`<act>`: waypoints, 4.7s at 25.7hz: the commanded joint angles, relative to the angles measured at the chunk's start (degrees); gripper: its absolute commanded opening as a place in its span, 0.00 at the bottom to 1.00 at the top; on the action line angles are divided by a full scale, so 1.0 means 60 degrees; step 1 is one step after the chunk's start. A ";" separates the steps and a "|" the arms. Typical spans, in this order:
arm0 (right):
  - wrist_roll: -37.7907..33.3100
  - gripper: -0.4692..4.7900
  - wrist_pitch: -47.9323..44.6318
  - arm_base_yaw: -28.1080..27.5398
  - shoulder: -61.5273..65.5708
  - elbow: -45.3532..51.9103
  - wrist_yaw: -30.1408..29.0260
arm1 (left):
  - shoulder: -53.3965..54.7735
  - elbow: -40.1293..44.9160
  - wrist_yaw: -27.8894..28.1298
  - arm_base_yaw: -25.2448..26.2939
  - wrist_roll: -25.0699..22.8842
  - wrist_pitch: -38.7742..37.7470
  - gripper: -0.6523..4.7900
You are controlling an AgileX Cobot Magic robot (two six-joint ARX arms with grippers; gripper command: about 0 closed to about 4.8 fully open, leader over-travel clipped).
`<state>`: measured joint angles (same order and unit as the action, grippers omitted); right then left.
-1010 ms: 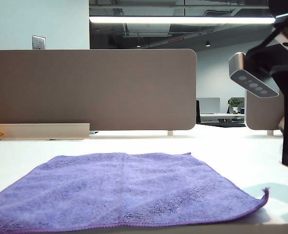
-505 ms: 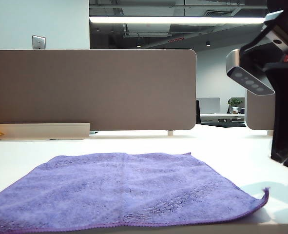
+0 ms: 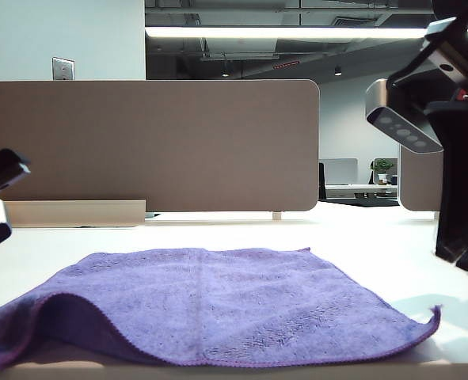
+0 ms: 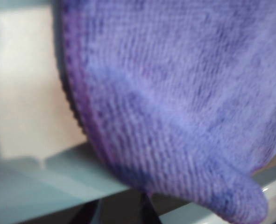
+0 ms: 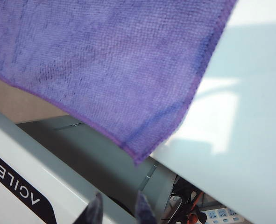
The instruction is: Fold the bottom of the cloth upward, then fold it vertically to form a square shape.
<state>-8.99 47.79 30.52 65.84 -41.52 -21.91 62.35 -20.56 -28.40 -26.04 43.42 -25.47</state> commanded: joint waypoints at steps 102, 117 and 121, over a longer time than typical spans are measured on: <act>-0.1268 0.31 -0.1078 0.0000 0.1687 -0.0007 -0.0372 | -0.0987 0.0769 -0.0339 0.0004 0.1086 0.2124 0.34; -0.1432 0.08 -0.1260 0.0000 0.1719 -0.0007 -0.0124 | -0.0987 0.0769 0.0299 0.0004 0.1093 0.2138 0.11; -0.1432 0.09 -0.1297 0.0000 0.1719 -0.0007 -0.0127 | -0.1024 0.0732 -0.0277 0.0004 0.1384 0.2619 0.11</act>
<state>-17.37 40.73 30.52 76.29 -41.52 -22.61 56.53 -15.73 -28.34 -26.02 51.11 -12.16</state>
